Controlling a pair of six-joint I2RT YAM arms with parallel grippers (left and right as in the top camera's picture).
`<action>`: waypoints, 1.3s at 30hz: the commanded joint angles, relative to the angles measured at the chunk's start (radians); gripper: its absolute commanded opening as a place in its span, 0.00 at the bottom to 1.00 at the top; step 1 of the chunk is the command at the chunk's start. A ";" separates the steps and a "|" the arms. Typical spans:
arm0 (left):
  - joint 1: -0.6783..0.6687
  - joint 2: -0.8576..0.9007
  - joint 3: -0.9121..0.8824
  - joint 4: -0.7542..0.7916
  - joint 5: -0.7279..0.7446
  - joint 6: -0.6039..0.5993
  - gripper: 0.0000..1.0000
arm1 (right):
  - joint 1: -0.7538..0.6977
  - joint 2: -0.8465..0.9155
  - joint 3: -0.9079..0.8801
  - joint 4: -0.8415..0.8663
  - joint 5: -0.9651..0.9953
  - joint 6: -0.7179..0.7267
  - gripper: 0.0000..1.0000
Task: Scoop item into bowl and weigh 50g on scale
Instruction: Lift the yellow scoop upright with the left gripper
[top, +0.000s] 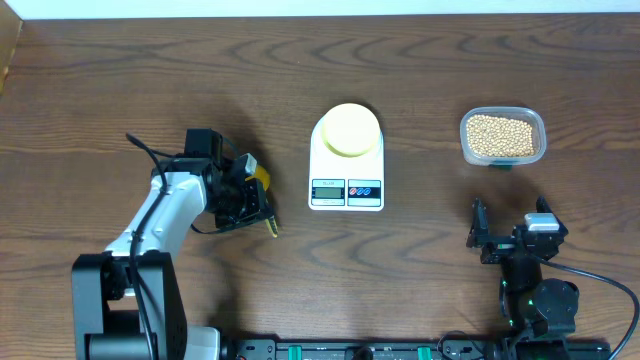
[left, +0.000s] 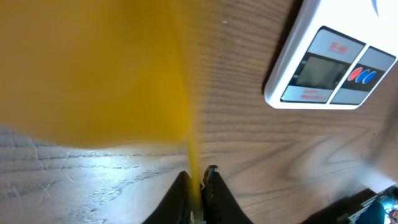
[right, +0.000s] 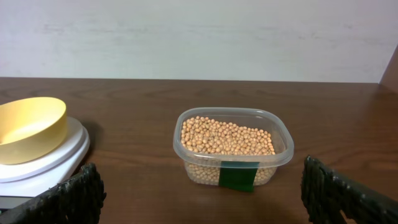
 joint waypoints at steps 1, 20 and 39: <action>0.001 -0.021 0.023 -0.003 0.017 -0.018 0.08 | 0.004 -0.005 -0.002 -0.002 0.011 0.011 0.99; 0.001 -0.070 0.073 0.023 0.089 -0.171 0.07 | 0.004 -0.005 -0.002 -0.002 0.011 0.011 0.99; 0.001 -0.277 0.079 0.301 0.318 -0.662 0.07 | 0.004 -0.005 -0.002 -0.002 0.011 0.011 0.99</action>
